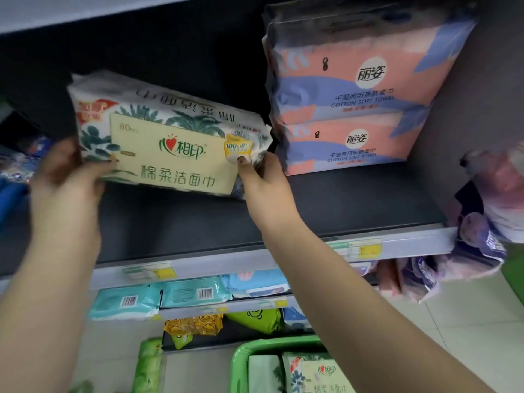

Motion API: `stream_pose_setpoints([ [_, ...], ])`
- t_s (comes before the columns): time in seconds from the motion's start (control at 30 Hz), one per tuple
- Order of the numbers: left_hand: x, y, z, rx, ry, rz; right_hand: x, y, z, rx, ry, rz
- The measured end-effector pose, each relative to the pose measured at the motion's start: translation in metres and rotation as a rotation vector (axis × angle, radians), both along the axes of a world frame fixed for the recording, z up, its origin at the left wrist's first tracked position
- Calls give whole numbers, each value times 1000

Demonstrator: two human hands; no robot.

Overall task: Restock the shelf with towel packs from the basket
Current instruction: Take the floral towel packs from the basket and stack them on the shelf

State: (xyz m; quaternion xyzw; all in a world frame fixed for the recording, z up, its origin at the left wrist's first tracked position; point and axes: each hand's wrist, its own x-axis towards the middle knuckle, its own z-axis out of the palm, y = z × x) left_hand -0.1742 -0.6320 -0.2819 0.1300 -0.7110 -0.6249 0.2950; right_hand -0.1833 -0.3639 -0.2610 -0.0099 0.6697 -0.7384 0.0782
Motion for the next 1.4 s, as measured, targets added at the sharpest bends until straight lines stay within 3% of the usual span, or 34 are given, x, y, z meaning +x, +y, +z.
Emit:
stream_pose_setpoints([
  [0.07, 17, 66, 29, -79, -93, 11, -8, -5, 1, 28, 96, -37],
  [0.27, -15, 67, -17, -142, -300, 59, -27, -16, -18, 241, 294, -176],
  [0.4, -34, 67, -16, -162, -334, 82, -31, -14, -24, 273, 296, -267],
  [0.53, -46, 75, -18, -231, -349, 109, -37, -16, -28, 438, 359, -253],
  [0.77, -80, 76, -14, -281, -415, 118, -53, -15, -28, 643, 341, -143],
  [0.87, -89, 80, -14, -277, -427, 108, -62, -14, -27, 782, 240, -19],
  [1.07, -90, 112, -6, -186, -406, 147, -75, -21, -19, 802, 122, 129],
  [1.2, -84, 143, -9, -365, -464, 26, -76, -19, -24, 834, 137, 151],
  [1.4, -94, 140, -9, -356, -503, -54, -84, -21, -19, 871, 77, 204],
])
